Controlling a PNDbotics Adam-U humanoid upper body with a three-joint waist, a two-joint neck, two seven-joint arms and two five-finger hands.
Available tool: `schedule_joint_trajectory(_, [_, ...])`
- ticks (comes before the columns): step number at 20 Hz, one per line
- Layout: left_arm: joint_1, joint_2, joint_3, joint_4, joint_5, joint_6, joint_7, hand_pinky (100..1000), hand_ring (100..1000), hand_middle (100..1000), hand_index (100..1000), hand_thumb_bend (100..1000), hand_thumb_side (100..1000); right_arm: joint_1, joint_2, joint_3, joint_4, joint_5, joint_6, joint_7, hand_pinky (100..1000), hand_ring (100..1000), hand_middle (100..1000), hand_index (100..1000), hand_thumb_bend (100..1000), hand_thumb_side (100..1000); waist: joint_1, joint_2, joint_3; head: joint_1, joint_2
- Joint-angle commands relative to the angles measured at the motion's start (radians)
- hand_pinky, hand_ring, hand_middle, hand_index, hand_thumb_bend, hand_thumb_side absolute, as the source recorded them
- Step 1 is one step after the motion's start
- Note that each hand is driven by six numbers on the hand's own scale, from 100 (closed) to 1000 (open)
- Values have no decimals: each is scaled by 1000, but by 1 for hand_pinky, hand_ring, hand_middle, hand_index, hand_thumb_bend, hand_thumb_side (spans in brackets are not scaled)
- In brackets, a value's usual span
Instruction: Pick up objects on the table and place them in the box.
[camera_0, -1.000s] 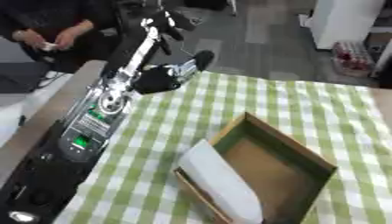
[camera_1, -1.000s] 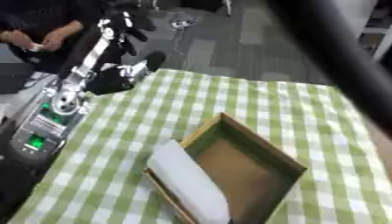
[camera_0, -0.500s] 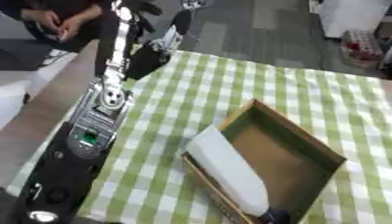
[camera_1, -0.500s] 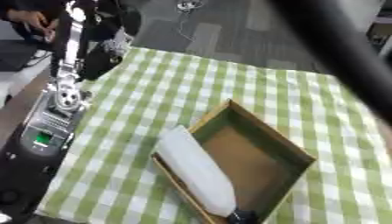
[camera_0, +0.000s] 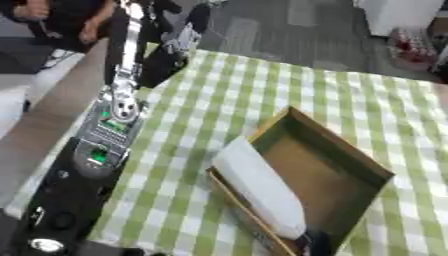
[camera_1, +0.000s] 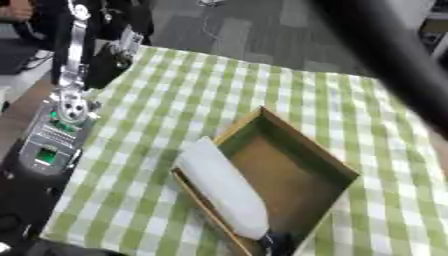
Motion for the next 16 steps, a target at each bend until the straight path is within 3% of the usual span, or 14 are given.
schedule_joint_trajectory(1, [0, 18, -1, -18, 18, -14, -2, 427, 608, 692, 736, 385, 817, -16, -18, -3, -13, -1, 0, 2, 365, 487, 500, 743, 197, 1000, 3, -8, -3, -20, -28])
schedule_joint_trajectory(16, [11, 19, 0, -18, 35, -32, -7, 436, 617, 697, 740, 382, 813, -14, -26, -3, -13, -7, -1, 13, 364, 487, 500, 742, 192, 1000, 4, -11, -11, -28, -87])
